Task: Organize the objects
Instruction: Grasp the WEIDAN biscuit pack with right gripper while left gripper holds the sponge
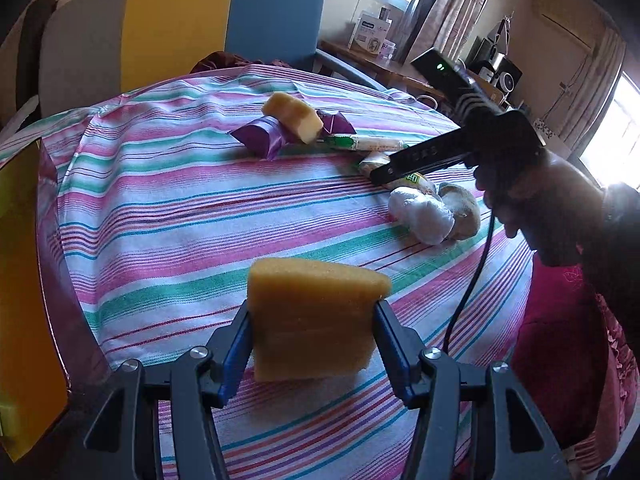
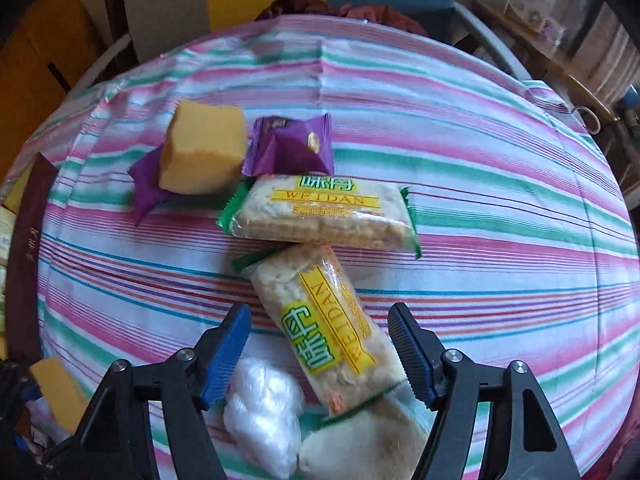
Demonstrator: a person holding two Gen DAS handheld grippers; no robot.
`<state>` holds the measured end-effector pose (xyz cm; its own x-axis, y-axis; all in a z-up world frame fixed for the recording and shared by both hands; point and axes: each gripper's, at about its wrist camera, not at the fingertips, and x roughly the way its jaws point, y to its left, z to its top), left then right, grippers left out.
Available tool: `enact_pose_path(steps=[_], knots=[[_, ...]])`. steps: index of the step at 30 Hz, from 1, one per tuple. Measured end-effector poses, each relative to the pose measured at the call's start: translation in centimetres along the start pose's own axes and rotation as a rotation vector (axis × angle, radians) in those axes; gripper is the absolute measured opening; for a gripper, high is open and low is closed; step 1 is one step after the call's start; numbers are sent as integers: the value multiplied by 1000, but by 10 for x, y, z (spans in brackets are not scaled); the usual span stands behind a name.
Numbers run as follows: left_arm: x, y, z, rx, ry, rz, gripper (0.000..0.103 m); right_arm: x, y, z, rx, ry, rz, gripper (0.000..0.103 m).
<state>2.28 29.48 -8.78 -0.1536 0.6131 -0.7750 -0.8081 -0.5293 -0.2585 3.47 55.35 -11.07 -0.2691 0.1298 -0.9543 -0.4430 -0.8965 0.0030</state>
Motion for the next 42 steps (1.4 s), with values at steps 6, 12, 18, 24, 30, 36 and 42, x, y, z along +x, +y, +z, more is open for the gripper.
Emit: enact_pose_path(steps=[6,12,18,24,30,36,42], knots=[[2,-1,-1,1,-2,5,59,-1,23,-1,-59,-47,22,46],[-4,-3,-3,9,-5,8,59,-3,72,-9,-147,-55,124,46],[-14,-4,-7,3,-14,29,58,-3,104,-30,-168,-58,151,50],[-21,-2,-14,1,-16,48,58,-5,104,-43,-174,-104,154,52],[-23,-4,-16,3,-19,57,58,-6,104,-44,-195,-134,140,53],[-26,-4,-20,7,-19,63,58,-5,108,-43,-216,-141,124,53],[-29,-6,-20,13,-30,58,58,-4,113,-43,-242,-151,107,53]])
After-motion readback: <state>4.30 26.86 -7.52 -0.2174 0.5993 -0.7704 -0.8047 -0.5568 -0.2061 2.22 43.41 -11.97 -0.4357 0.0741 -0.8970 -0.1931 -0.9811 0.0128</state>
